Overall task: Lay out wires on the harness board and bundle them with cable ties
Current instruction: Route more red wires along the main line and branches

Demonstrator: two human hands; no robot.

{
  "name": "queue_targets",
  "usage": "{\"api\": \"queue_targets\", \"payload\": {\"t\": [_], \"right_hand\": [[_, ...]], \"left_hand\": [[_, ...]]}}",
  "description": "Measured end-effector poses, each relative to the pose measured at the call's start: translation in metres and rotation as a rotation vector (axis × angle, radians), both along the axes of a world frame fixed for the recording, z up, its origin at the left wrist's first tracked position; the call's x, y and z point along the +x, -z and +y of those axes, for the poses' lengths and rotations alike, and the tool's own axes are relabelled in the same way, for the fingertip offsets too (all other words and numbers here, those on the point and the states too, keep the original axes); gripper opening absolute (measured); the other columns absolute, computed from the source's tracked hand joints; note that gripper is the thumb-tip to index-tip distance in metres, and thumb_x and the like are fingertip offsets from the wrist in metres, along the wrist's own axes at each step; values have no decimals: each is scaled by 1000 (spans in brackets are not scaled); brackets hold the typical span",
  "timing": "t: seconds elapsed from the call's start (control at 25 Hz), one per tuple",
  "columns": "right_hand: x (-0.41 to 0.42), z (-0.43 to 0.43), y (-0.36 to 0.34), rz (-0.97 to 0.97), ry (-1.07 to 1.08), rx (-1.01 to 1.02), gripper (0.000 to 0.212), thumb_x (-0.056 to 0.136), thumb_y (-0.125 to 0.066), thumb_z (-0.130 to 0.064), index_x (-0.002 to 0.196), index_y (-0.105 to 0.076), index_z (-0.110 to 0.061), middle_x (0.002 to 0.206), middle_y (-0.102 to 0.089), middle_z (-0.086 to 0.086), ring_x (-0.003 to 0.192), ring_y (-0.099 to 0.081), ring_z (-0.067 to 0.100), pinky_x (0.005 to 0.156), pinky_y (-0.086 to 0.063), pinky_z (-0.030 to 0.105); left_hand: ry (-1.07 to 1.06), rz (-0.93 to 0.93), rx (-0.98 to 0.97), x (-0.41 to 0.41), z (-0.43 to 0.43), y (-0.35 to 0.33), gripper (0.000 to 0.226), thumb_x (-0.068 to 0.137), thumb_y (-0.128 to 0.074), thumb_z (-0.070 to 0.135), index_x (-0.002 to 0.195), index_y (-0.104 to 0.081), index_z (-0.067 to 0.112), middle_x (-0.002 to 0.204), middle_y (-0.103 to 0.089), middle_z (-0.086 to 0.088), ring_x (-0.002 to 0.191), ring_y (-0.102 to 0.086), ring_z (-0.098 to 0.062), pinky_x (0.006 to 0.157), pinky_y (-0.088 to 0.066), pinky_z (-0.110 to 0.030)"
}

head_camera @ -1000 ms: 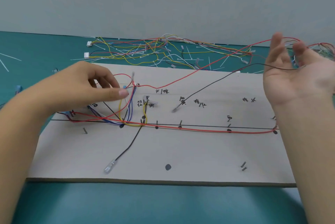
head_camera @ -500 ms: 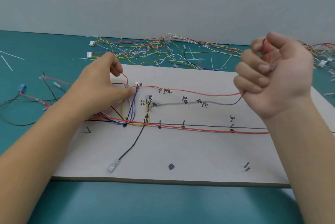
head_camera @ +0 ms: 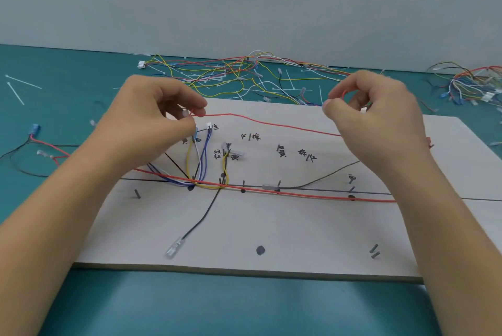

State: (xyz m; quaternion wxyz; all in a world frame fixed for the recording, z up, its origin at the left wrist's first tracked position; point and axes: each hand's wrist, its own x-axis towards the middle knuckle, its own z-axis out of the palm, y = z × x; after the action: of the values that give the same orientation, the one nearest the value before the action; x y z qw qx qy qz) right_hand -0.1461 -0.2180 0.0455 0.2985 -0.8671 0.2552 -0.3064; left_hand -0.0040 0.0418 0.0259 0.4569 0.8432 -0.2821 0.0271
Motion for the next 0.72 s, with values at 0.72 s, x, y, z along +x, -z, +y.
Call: {"api": "queue_targets", "payload": {"t": [0.72], "right_hand": [[9,77,13,11,-359,-190,26,92,-63,-42,74,-70,-25,86,-40,-9,95,-40,17,71,-16,36]], "left_hand": [[422,191,-510,-24,-5,-16,39,77,-65,-12,100,-79,17,97,-79,-8,71,-72,-25,58,-52,-28]]}}
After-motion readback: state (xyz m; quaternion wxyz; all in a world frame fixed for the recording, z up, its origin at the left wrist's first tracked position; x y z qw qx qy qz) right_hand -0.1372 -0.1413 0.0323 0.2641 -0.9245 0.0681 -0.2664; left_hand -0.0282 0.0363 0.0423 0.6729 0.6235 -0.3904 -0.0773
